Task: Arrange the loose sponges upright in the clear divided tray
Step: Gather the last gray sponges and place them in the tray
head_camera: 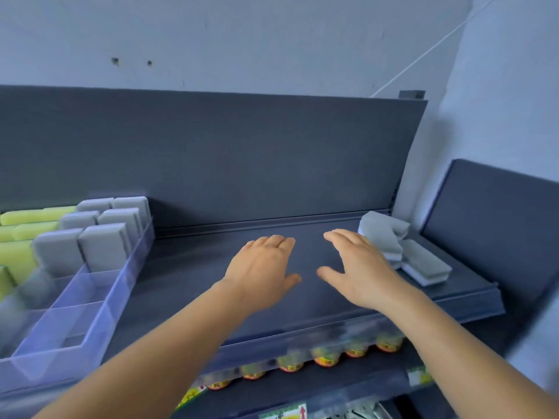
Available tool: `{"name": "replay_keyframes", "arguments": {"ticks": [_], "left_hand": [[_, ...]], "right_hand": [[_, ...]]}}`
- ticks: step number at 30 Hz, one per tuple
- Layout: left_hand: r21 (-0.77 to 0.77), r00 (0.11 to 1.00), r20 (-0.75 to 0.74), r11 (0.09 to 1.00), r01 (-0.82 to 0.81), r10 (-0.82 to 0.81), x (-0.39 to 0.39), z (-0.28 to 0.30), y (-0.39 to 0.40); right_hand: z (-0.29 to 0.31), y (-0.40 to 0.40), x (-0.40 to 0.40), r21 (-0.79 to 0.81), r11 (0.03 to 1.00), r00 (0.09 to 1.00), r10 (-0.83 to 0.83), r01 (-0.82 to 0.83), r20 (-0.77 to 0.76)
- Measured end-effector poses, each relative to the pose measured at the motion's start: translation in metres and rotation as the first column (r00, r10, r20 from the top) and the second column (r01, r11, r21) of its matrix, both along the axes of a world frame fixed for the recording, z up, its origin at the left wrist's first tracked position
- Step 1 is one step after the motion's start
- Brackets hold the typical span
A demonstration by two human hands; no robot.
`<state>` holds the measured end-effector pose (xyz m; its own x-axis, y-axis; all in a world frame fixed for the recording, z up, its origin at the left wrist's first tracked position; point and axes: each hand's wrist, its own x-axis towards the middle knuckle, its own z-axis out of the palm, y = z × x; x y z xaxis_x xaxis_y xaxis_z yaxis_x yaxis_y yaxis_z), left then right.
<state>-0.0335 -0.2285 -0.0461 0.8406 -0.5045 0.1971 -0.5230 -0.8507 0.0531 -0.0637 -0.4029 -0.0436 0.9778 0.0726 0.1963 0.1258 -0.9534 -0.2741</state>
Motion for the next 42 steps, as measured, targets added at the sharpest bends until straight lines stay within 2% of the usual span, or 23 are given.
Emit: {"name": "replay_keyframes", "arguments": {"ticks": [8, 11, 14, 18, 22, 25, 28, 31, 33, 38, 42], "left_hand": [[-0.016, 0.997, -0.043, 0.998, 0.057, -0.057, 0.029, -0.005, -0.092], [-0.012, 0.995, -0.076, 0.998, 0.064, -0.065, 0.041, -0.010, -0.114], [-0.024, 0.990, -0.135, 0.999, 0.043, -0.046, 0.050, -0.017, -0.124], [-0.090, 0.974, -0.225, 0.996, -0.021, 0.000, 0.061, -0.027, -0.117], [-0.164, 0.955, -0.287, 0.979, -0.122, 0.071, 0.067, -0.030, -0.094], [-0.215, 0.942, -0.312, 0.956, -0.198, 0.125, 0.072, -0.031, -0.071], [-0.265, 0.928, -0.346, 0.935, -0.236, 0.136, 0.073, -0.030, -0.052], [-0.302, 0.895, -0.430, 0.915, -0.269, 0.121, 0.069, -0.028, -0.044], [-0.389, 0.868, -0.486, 0.865, -0.316, 0.099, 0.066, -0.028, -0.043], [-0.672, 0.876, -0.474, 0.607, -0.423, 0.087, 0.062, -0.027, -0.030], [-0.732, 0.887, -0.456, 0.534, -0.423, 0.077, 0.055, -0.020, -0.013]], "right_hand": [[-0.003, -0.091, 0.023, -0.004, 0.979, 0.979, -0.204, 0.204, -0.005], [-0.006, -0.110, 0.033, -0.017, 0.962, 0.959, -0.275, 0.274, -0.064], [-0.013, -0.115, 0.040, -0.013, 0.961, 0.952, -0.274, 0.275, -0.136], [-0.024, -0.101, 0.047, 0.128, 0.969, 0.968, -0.190, 0.212, -0.165], [-0.027, -0.074, 0.051, 0.187, 0.979, 0.988, -0.059, 0.085, -0.141], [-0.027, -0.055, 0.060, 0.288, 0.957, 0.991, 0.011, 0.027, -0.130], [-0.023, -0.039, 0.071, 0.420, 0.903, 0.991, -0.034, 0.086, -0.130], [-0.023, -0.026, 0.080, 0.517, 0.836, 0.976, -0.093, 0.184, -0.197], [-0.025, -0.021, 0.083, 0.557, 0.807, 0.972, -0.086, 0.197, -0.218], [-0.020, -0.014, 0.081, 0.676, 0.731, 0.981, 0.041, 0.098, -0.187], [-0.019, -0.005, 0.078, 0.701, 0.713, 0.976, 0.154, -0.001, -0.155]]}}
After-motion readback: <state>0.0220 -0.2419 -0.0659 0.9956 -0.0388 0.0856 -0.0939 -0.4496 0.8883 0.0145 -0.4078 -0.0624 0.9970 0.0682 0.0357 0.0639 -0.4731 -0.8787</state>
